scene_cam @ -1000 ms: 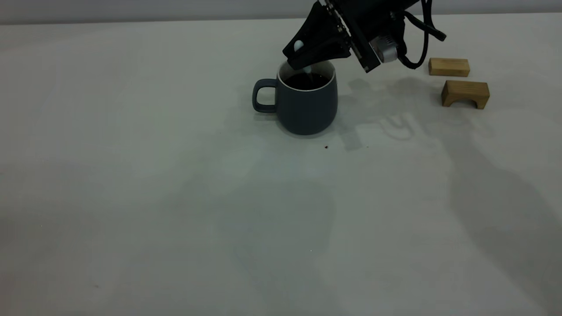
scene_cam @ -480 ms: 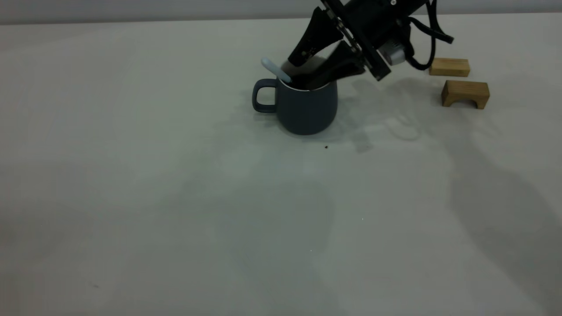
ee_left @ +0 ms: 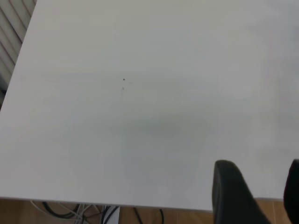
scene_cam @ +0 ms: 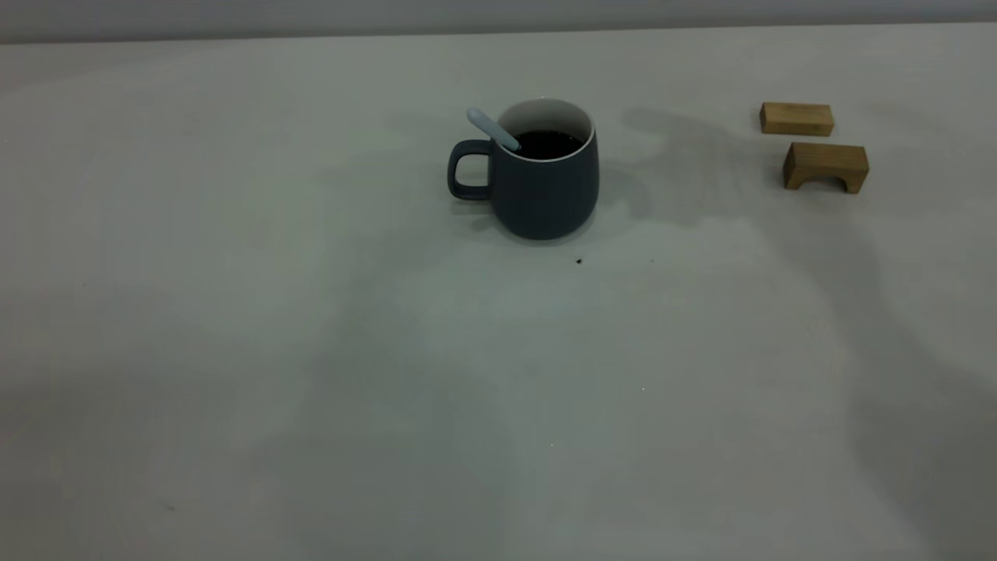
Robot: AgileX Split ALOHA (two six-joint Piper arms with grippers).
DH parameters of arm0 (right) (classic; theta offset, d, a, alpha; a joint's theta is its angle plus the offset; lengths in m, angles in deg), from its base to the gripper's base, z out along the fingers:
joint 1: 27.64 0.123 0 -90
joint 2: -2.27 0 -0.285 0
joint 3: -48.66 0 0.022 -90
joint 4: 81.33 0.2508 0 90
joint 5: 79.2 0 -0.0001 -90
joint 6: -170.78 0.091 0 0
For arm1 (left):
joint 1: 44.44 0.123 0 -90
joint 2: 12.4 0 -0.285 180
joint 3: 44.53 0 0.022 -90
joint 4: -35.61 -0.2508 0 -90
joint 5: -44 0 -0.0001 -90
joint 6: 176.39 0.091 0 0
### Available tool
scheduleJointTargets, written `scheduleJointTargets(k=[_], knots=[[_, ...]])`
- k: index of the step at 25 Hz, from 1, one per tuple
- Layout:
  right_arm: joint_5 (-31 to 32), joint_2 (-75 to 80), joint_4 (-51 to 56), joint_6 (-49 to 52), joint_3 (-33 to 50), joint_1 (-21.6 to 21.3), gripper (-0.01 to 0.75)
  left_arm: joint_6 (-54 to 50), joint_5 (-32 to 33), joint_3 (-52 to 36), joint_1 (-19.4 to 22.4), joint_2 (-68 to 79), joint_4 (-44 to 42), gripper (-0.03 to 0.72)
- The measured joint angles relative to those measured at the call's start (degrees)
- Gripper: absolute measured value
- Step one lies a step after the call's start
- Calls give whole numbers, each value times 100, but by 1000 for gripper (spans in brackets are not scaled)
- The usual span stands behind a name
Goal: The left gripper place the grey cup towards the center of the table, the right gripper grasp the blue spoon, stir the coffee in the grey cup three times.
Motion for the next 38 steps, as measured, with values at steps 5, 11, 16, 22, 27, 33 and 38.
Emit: scheduleJointTargets(k=[5,11,16,22,27,33,38], knots=[[100,-1093,-1022,-66,0,0,487,0,0,0,0,0,0,351],[190,-2236,-1854,-67,0,0,411,0,0,0,0,0,0,351],[190,-3087,-2333,-201,0,0,378,0,0,0,0,0,0,351],[190,-4064,-2440,-1367,104,0,372,0,0,0,0,0,0,351],[190,-5249,-2458,-1748,1048,0,373,0,0,0,0,0,0,351],[194,-6970,-2569,-1834,2596,0,373,0,0,0,0,0,0,351],[194,-8482,-2620,-1894,4093,0,373,0,0,0,0,0,0,351]])
